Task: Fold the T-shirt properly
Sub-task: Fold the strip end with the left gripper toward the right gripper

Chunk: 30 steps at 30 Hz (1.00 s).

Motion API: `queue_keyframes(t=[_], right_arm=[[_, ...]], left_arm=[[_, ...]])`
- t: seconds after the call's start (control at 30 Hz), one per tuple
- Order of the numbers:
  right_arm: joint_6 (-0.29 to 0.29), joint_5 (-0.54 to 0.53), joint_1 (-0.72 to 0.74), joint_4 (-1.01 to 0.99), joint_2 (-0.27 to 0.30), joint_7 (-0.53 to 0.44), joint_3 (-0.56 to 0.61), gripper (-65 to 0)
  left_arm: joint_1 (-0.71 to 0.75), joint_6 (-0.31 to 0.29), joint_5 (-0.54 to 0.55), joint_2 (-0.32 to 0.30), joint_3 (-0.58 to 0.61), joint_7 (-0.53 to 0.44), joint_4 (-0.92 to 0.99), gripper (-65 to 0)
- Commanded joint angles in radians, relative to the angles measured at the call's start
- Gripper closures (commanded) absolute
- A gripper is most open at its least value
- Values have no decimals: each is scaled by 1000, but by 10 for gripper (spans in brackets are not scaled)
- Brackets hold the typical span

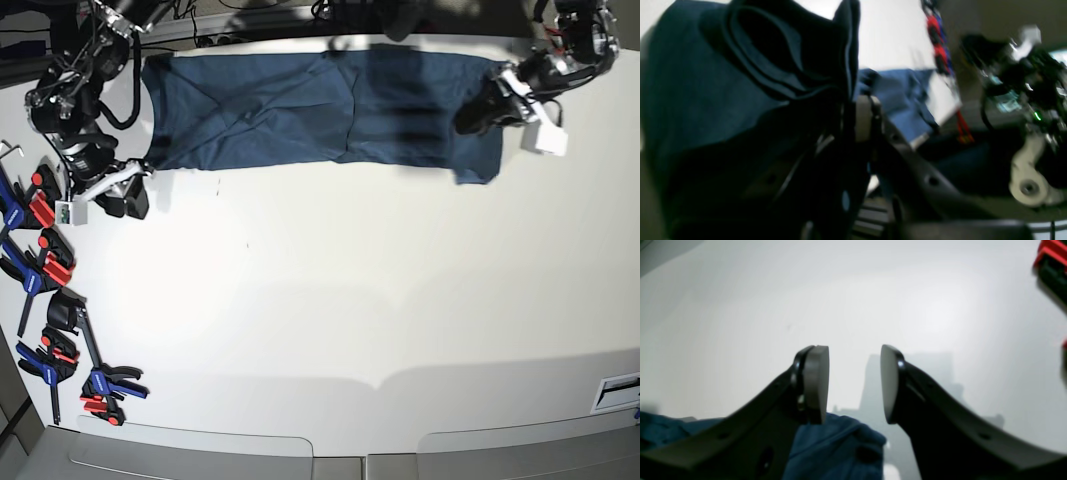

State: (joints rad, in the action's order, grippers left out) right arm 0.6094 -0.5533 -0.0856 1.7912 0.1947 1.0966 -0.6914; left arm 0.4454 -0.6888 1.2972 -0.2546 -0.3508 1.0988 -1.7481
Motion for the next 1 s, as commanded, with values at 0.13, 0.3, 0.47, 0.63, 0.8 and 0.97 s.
queue_keyframes(t=[0.13,0.3,0.47,0.63,0.8,0.97], right_arm=[[2,-22,10,17,15,-21,-4,-233],[2,-22,10,17,15,-19,-4,-233],[2,-22,10,17,15,-19,-4,-233],[2,-22,10,17,15,-18,-4,-233],[2,-22,10,17,15,-19,-4,-233],[2,-26,11,17,15,-19,-4,-233]], left_arm=[[-49,-9,-14,20,125,-22,-17,0],[-93,-9,-66,59,228,-35,-17,0],[-119,-9,-127,61,333,-63,-17,0],[-119,-9,-157,61,375,-82,-17,0],[-118,-9,-156,60,374,-91,-17,0],[-119,-9,-156,61,374,-121,-17,0]])
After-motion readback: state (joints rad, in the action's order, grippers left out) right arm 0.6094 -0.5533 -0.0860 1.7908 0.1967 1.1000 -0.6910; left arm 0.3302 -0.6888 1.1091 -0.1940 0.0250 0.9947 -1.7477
